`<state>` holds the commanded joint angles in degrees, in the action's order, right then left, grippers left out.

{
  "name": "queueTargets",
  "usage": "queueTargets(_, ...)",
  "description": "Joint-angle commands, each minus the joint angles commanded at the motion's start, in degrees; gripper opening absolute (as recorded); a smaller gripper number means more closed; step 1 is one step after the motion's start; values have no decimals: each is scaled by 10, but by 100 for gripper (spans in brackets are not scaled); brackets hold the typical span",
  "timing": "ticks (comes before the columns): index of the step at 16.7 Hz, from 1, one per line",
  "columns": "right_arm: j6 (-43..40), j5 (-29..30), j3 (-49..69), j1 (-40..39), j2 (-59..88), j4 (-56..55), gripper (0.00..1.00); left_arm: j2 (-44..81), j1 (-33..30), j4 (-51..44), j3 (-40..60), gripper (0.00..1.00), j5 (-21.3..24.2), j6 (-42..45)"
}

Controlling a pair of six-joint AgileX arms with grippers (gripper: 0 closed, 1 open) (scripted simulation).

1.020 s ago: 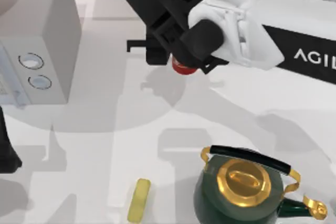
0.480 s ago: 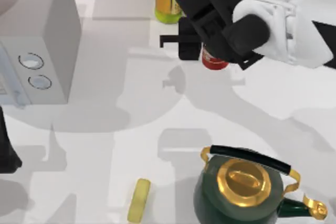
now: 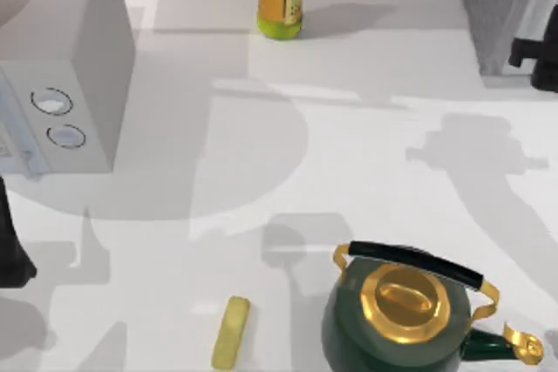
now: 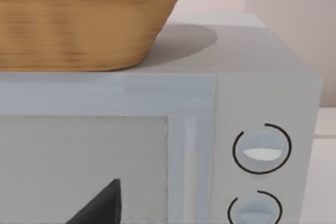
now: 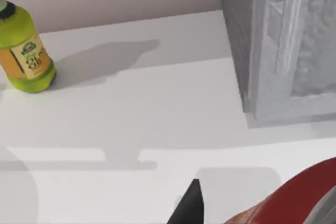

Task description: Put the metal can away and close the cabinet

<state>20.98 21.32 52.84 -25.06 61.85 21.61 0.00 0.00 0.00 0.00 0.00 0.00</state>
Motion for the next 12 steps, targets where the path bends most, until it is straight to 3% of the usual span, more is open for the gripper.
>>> queueTargets(6,-111,-114,-317,147,-397,-125,0,0,0,0,0,100,0,0)
queueTargets(12,-199,-202,-509,240,-599,-207,0,0,0,0,0,100,0,0)
